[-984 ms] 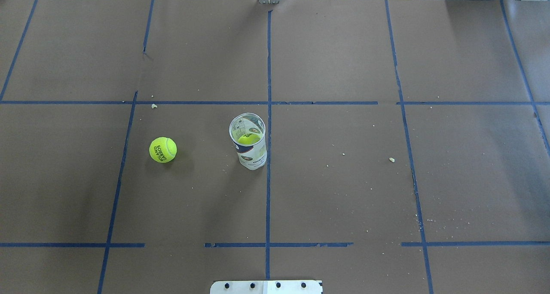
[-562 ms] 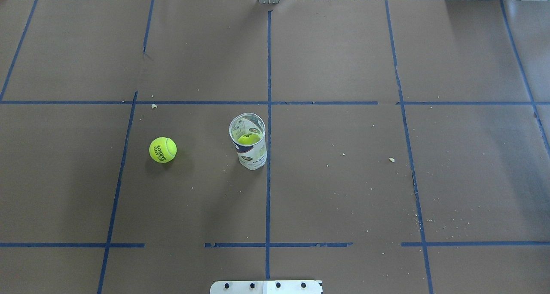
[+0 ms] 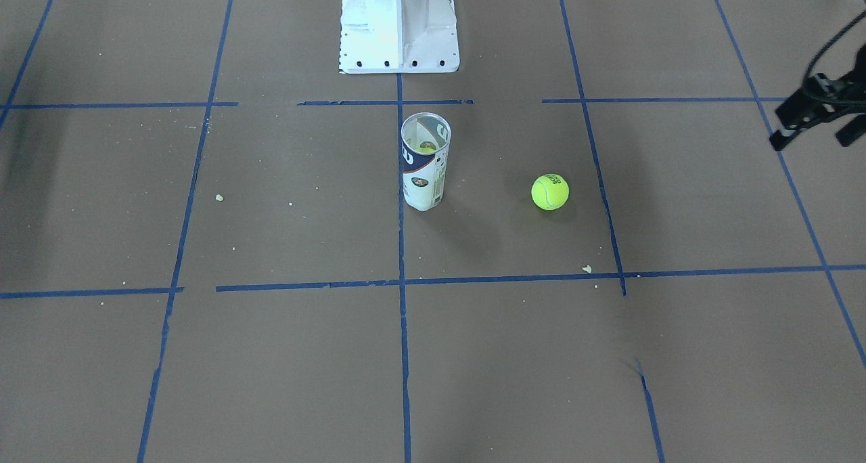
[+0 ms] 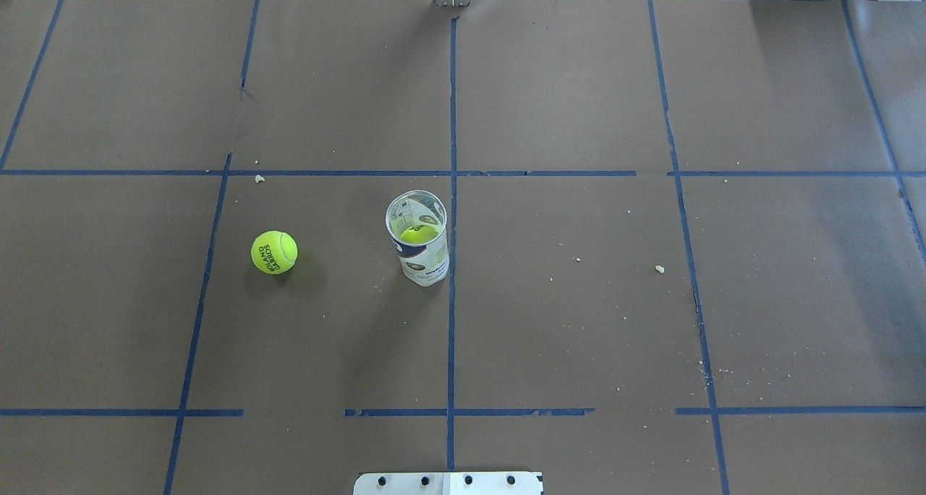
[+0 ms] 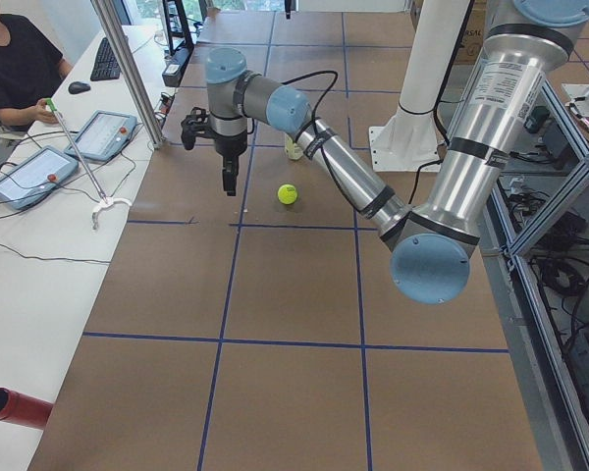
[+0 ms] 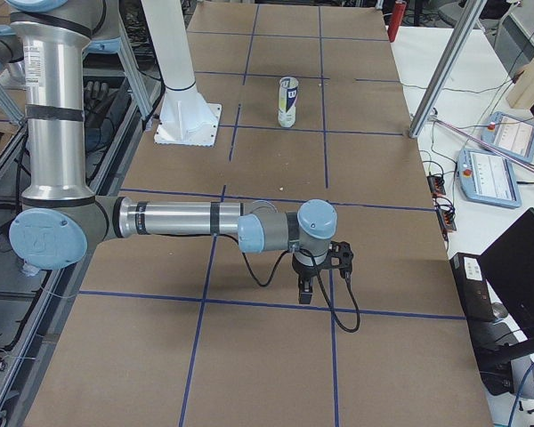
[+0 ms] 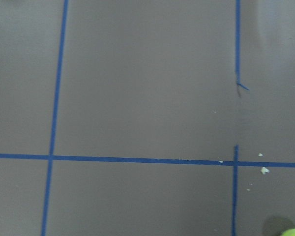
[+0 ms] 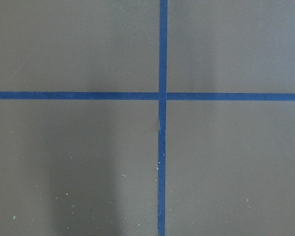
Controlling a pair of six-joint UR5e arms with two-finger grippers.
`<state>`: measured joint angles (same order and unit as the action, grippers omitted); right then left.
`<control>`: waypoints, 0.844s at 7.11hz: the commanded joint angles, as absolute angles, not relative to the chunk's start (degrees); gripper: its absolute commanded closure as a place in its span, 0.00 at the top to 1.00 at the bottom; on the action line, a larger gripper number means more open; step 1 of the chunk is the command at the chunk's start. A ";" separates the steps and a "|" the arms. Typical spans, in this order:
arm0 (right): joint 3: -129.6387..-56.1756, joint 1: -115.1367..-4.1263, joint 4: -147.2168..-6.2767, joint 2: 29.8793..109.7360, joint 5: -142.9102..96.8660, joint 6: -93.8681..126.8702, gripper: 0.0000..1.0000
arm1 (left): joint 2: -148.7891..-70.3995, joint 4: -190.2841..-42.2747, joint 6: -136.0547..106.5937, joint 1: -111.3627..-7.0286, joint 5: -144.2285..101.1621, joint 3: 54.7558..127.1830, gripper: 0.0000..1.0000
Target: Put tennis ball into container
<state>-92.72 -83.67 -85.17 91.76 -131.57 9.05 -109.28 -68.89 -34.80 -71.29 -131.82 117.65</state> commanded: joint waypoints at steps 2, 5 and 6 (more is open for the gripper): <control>-92.72 -83.67 -85.17 91.76 -131.57 9.05 1.00 | -113.72 -70.92 -46.05 -53.99 -123.85 116.75 1.00; -92.72 -83.67 -85.17 91.76 -131.57 9.05 1.00 | -113.29 -87.85 -54.17 -46.53 -123.40 105.32 1.00; -92.72 -83.67 -85.17 91.76 -131.57 9.05 1.00 | -113.03 -91.46 -58.32 -45.02 -123.22 103.73 1.00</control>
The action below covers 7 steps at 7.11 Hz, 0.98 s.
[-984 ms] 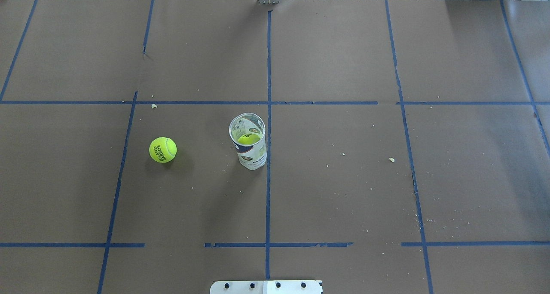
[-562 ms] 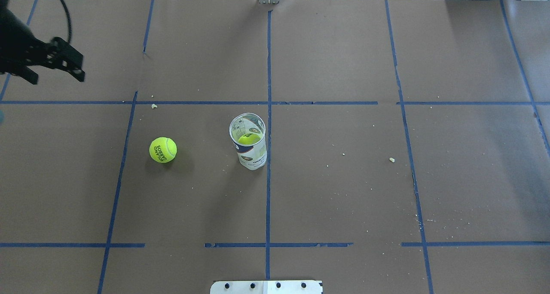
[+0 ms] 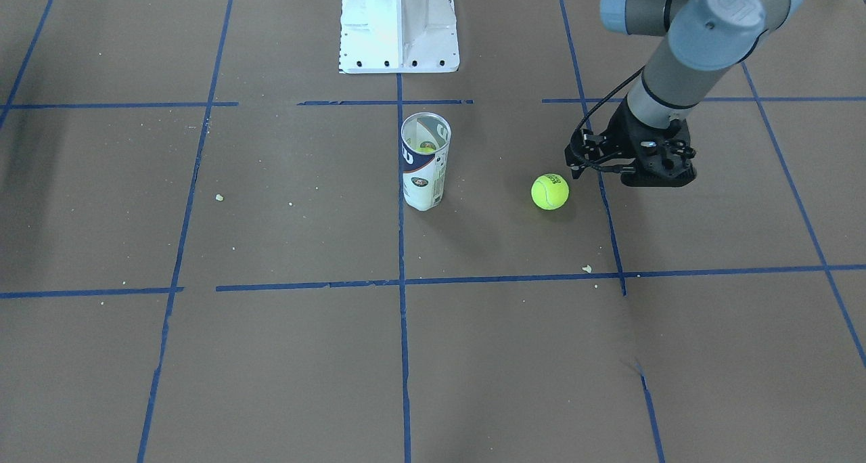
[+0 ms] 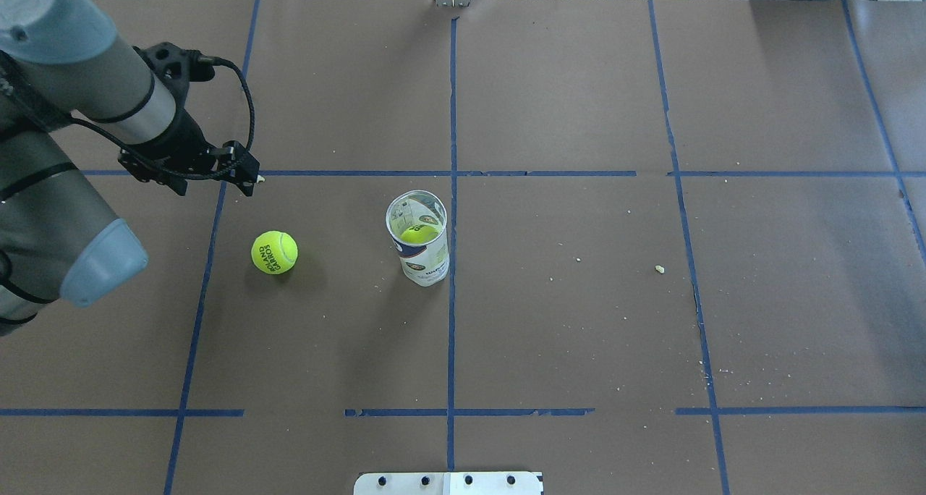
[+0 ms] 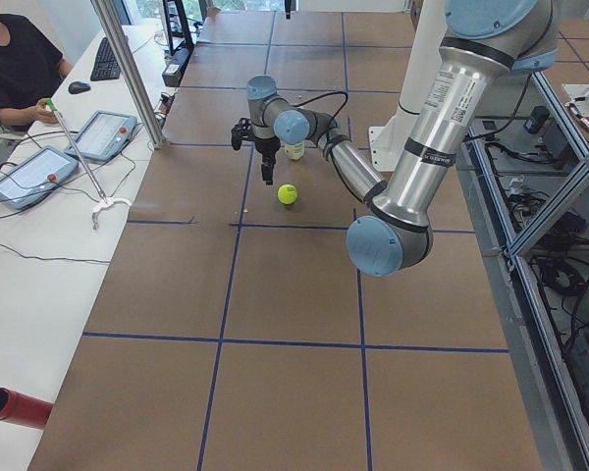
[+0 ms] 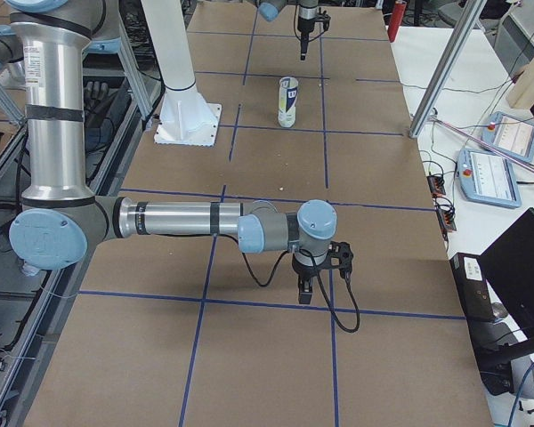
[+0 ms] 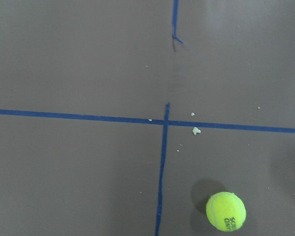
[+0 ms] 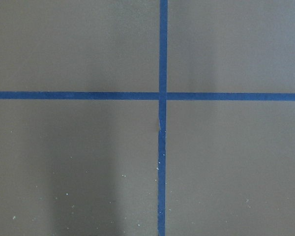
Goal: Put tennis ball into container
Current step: 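Move the left gripper down over the loose yellow tennis ball, then close the left gripper around the tennis ball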
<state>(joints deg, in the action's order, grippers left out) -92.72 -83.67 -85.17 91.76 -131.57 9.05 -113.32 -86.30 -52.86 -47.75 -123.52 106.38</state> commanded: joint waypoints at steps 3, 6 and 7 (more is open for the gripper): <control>-92.72 -83.67 -85.17 91.76 -131.57 9.05 1.00 | -112.94 -94.48 -61.08 -42.46 -122.26 100.64 1.00; -92.72 -83.67 -85.17 91.76 -131.57 9.05 1.00 | -112.68 -98.24 -61.26 -39.38 -120.67 97.14 1.00; -92.72 -83.67 -85.17 91.76 -131.57 9.05 1.00 | -112.68 -100.26 -61.43 -39.29 -120.67 95.64 1.00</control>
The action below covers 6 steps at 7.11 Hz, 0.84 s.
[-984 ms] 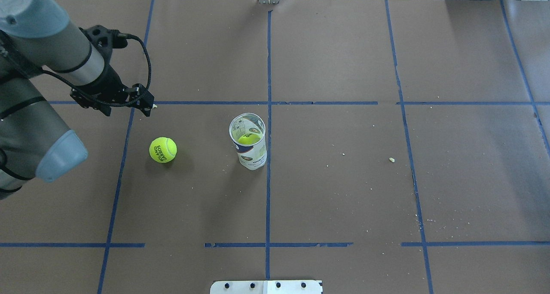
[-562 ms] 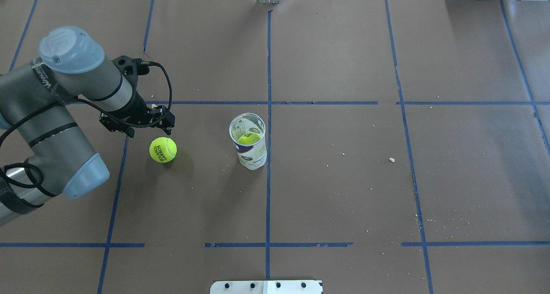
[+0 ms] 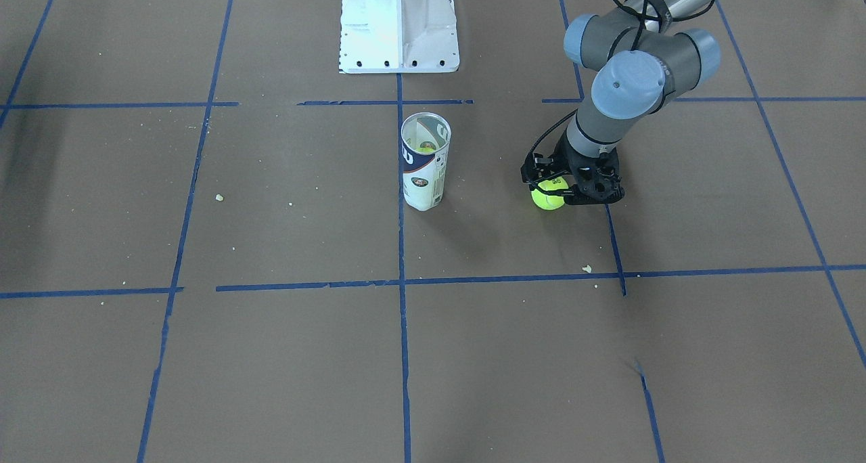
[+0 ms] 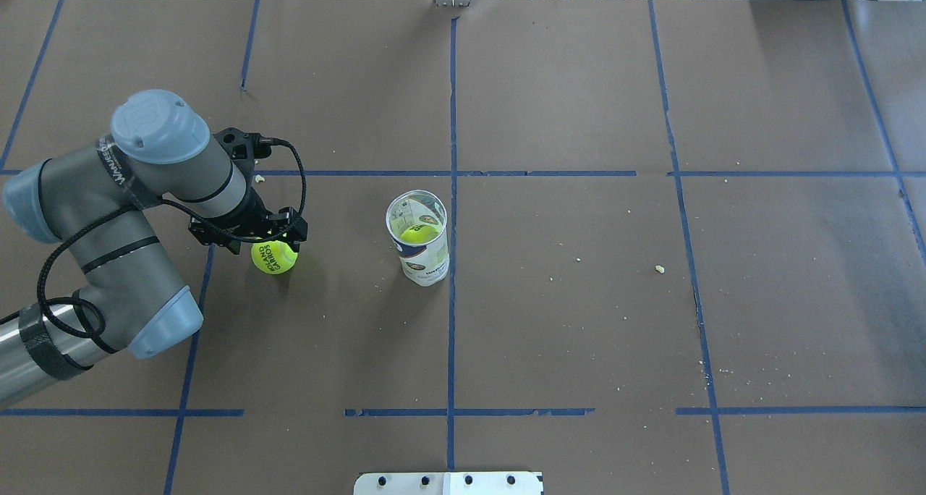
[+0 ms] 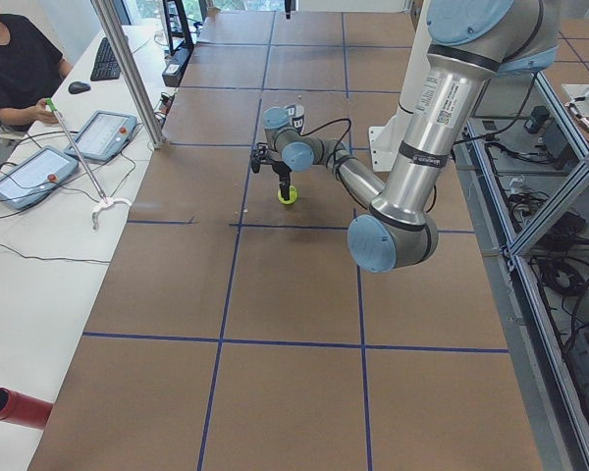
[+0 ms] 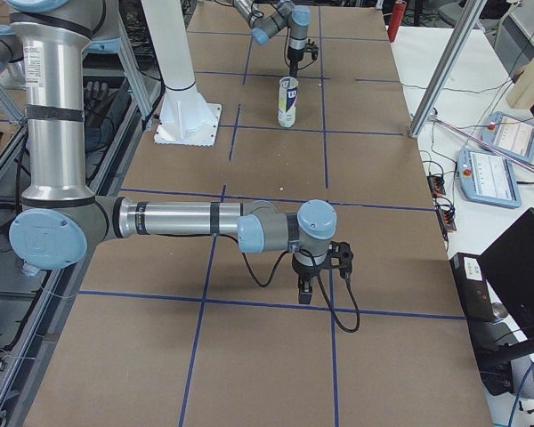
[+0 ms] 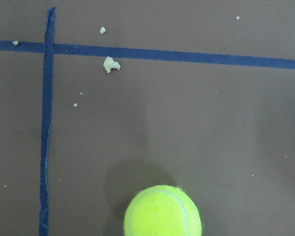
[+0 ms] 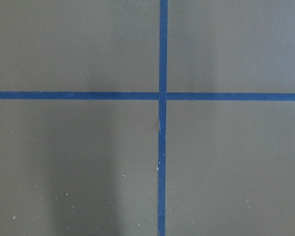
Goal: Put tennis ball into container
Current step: 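Close the left gripper around the tennis ball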
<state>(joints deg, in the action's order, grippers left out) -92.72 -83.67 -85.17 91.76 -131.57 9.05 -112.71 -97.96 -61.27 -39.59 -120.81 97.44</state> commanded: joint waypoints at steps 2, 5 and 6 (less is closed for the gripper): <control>-92.72 -83.67 -85.17 91.76 -131.57 9.05 1.00 | -112.68 -100.46 -61.79 -38.58 -120.76 95.18 1.00; -92.72 -83.67 -85.17 91.76 -131.57 9.05 1.00 | -112.76 -100.46 -64.50 -38.50 -120.76 96.15 0.00; -92.72 -83.67 -85.17 91.76 -131.57 9.05 1.00 | -112.50 -99.59 -64.86 -38.84 -120.76 100.07 0.00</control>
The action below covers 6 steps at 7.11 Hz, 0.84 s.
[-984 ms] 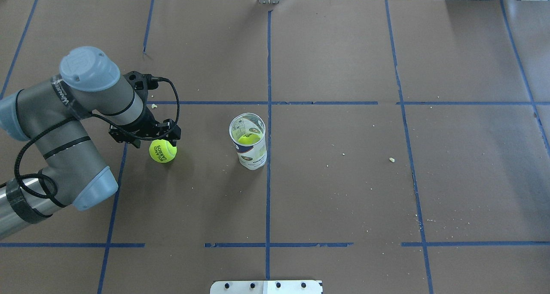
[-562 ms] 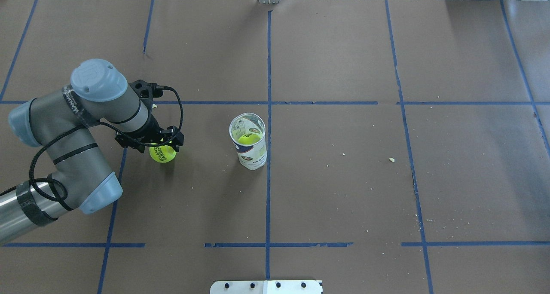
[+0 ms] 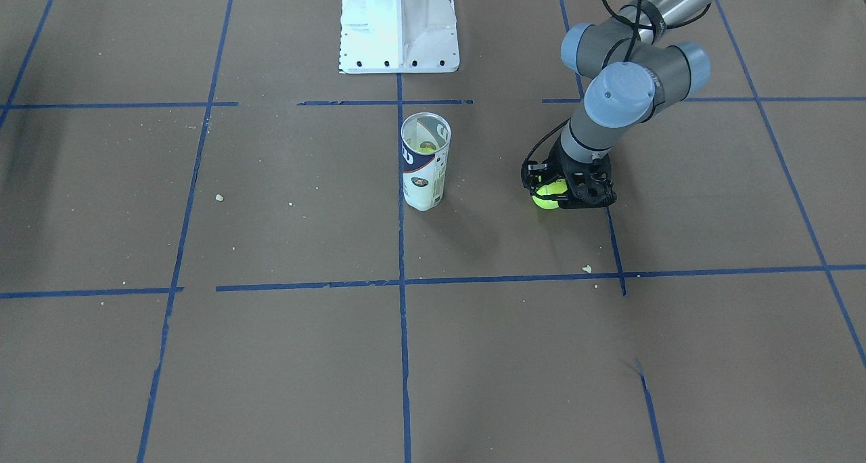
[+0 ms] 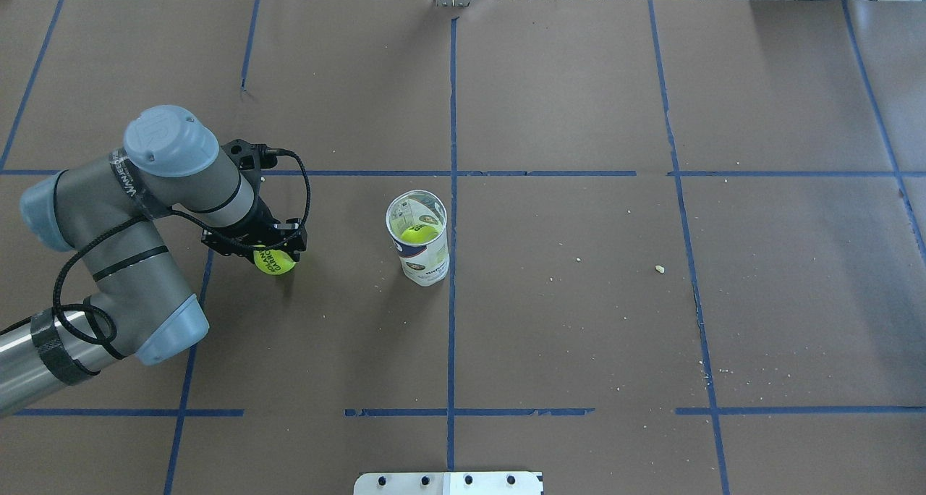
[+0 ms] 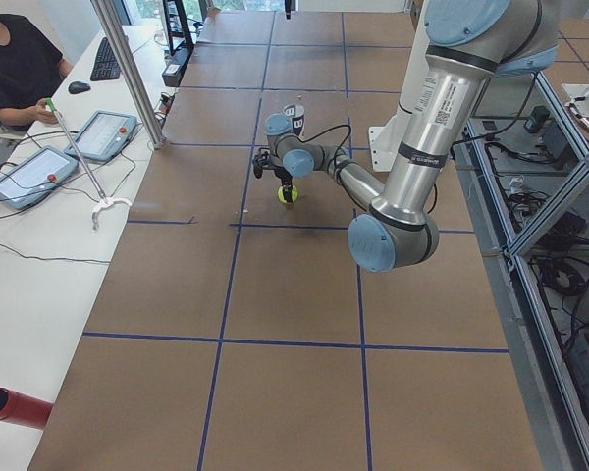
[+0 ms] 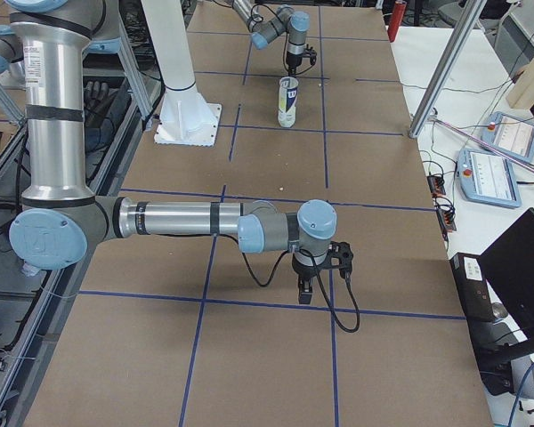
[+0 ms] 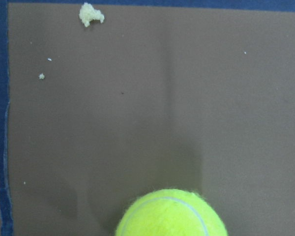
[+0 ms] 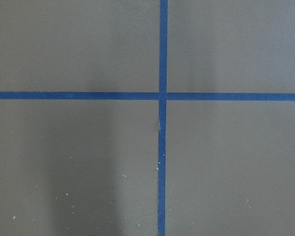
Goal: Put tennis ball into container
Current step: 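Close the left gripper around the tennis ball, then lift the tennis ball up and away from the table with the left gripper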
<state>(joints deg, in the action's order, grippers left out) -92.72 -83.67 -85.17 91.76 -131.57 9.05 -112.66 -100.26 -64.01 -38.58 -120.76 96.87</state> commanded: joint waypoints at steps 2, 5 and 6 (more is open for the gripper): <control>-92.72 -83.67 -85.17 91.76 -131.57 9.05 1.00 | -114.76 -78.19 -59.02 -46.01 -120.94 114.46 0.00; -92.72 -83.67 -85.17 91.76 -131.57 9.05 1.00 | -126.10 -57.86 -55.71 -51.24 -121.46 121.88 0.00; -92.72 -83.67 -85.17 91.76 -131.57 9.05 1.00 | -129.43 -58.18 -63.81 -50.46 -123.90 120.34 0.00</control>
<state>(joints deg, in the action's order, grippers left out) -92.72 -83.67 -85.17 91.76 -131.57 9.05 -125.39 -60.32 -57.35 -50.62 -121.87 120.41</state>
